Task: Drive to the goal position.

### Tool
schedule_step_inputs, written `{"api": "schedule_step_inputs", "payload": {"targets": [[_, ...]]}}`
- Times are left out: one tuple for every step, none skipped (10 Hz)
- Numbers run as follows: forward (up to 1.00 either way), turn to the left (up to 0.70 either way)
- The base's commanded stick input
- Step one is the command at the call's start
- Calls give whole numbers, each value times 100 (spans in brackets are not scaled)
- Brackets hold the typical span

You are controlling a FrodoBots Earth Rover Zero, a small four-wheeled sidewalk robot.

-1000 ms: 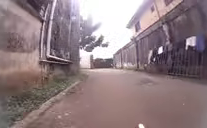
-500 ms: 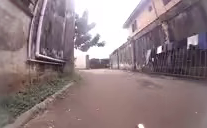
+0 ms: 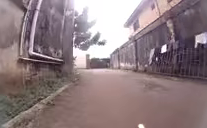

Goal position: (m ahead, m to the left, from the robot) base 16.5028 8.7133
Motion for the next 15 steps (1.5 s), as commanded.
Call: {"api": "schedule_step_inputs", "payload": {"targets": [[70, 0], [70, 0], [70, 0], [70, 0], [70, 0], [70, 0], [70, 0], [70, 0], [70, 0], [70, 0], [70, 0], [70, 0], [70, 0], [70, 0], [70, 0]]}}
